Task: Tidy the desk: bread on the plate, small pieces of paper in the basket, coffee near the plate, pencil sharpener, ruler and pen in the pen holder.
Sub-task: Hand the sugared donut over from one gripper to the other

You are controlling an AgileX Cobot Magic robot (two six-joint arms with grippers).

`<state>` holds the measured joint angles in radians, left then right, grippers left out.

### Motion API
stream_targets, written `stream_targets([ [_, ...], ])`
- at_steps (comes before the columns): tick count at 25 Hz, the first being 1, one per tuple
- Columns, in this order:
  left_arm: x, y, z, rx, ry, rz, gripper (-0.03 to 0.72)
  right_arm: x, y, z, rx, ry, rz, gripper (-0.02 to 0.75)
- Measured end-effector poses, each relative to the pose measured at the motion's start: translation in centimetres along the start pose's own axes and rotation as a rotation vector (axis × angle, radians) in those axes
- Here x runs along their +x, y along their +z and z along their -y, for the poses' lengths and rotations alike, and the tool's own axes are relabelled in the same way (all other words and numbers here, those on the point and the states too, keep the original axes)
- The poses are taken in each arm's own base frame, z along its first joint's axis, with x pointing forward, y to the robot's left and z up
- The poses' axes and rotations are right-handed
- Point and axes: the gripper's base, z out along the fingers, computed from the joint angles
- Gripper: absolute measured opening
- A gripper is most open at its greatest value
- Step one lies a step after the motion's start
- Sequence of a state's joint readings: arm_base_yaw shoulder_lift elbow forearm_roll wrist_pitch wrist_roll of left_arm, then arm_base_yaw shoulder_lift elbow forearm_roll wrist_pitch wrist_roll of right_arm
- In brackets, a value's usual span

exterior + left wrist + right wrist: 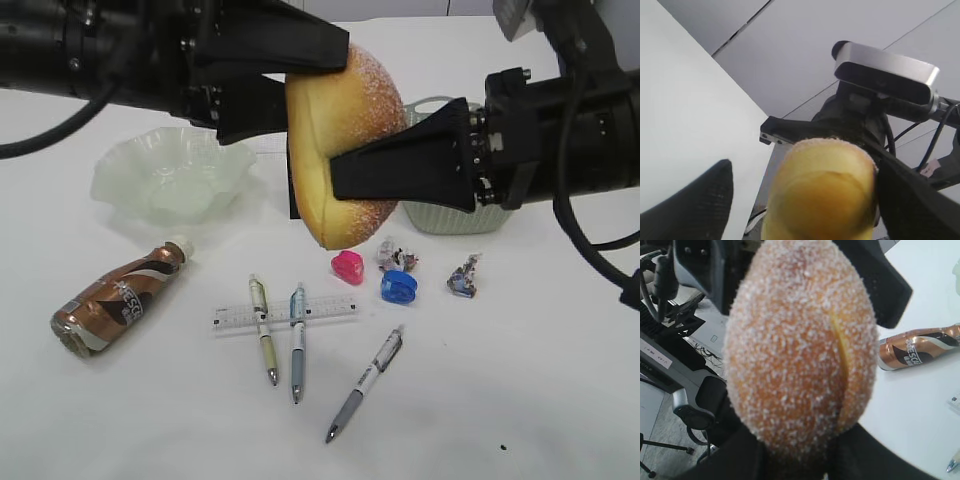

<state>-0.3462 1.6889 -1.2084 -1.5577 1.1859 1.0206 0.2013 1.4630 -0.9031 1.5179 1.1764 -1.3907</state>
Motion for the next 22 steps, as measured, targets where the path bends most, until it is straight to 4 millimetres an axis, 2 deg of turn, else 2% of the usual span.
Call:
stream_targets([
  [7, 0.2, 1.6, -0.4, 0.043, -0.012, 0.003, 0.637, 0.1, 0.0, 0.2, 0.011, 0.004, -0.003, 0.223],
  [12, 0.2, 1.9, -0.5, 0.054, -0.021, 0.007, 0.601, 0.1, 0.0, 0.2, 0.009, 0.004, -0.003, 0.223],
  [14, 0.2, 1.9, -0.5, 0.058, -0.022, 0.010, 0.559, 0.1, 0.0, 0.2, 0.009, 0.004, -0.003, 0.223],
  [20, 0.2, 2.0, -0.4, 0.066, -0.024, 0.013, 0.354, 0.1, 0.0, 0.2, 0.010, 0.007, 0.000, 0.222],
  [22, 0.2, 2.0, -0.4, 0.066, -0.024, 0.013, 0.310, 0.1, 0.0, 0.2, 0.010, 0.007, 0.000, 0.222],
])
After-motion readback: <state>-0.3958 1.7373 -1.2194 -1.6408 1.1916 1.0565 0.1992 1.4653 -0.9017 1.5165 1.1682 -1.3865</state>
